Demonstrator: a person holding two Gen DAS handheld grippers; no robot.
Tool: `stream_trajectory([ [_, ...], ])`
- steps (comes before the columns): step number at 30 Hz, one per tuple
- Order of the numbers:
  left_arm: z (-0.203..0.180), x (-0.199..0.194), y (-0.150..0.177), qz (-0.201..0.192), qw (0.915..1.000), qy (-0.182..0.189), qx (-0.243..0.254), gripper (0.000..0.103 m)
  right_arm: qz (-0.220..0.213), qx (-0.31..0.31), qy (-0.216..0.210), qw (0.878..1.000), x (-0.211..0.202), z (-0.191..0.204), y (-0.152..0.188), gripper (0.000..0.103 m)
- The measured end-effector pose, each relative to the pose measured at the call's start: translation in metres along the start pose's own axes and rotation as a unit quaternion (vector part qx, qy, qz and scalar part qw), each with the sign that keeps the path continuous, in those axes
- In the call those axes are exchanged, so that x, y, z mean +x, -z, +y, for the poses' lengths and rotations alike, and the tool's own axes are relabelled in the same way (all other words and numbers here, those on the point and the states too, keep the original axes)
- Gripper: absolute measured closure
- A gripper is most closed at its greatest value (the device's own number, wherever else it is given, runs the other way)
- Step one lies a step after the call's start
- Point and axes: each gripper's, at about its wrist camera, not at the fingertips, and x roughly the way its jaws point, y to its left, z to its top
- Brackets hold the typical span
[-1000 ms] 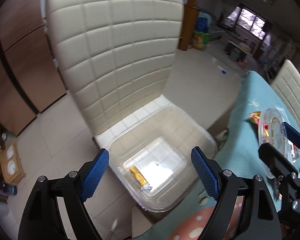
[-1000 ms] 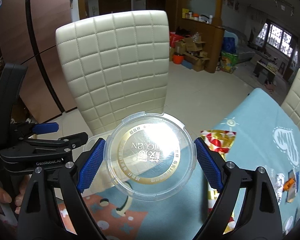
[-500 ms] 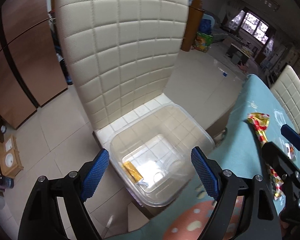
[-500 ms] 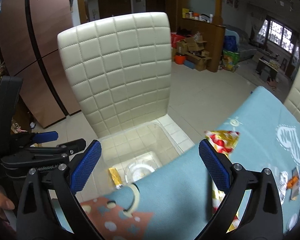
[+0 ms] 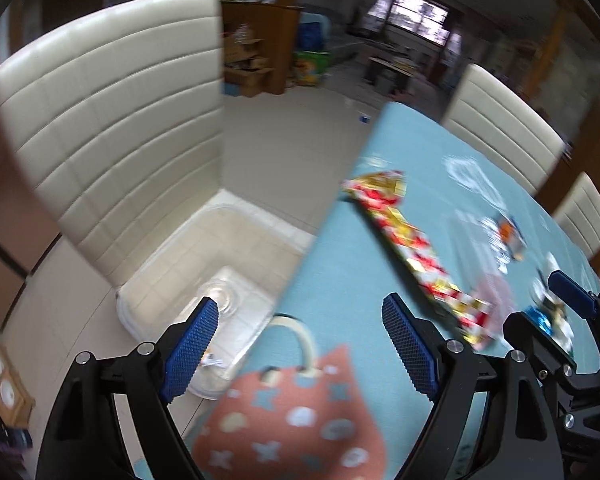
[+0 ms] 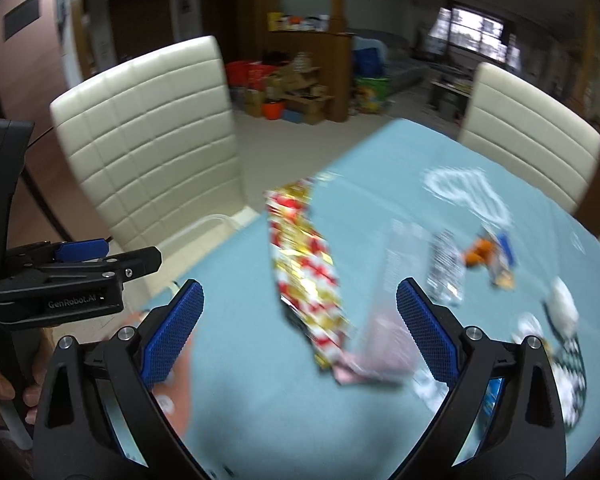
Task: Collect trash
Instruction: 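Grasp the red-gold candy wrapper with the left tool while the right tool grasps the clear cup stack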
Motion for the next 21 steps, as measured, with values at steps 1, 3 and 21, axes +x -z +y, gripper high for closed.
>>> stream_trajectory([
  [1, -0.009, -0.002, 0.001, 0.000, 0.9999, 0.006, 0.011, 0.021, -0.002, 0.007, 0.009, 1.000, -0.008, -0.006, 0.005, 0.007],
  [3, -0.025, -0.004, 0.005, 0.001, 0.9994, 0.018, 0.029, 0.021, -0.006, 0.019, 0.022, 1.000, -0.020, -0.015, 0.014, 0.007],
  [21, -0.106, -0.014, 0.029, 0.011, 0.9903, 0.060, 0.125, 0.021, -0.006, 0.082, 0.081, 0.993, -0.067, -0.059, 0.051, 0.020],
])
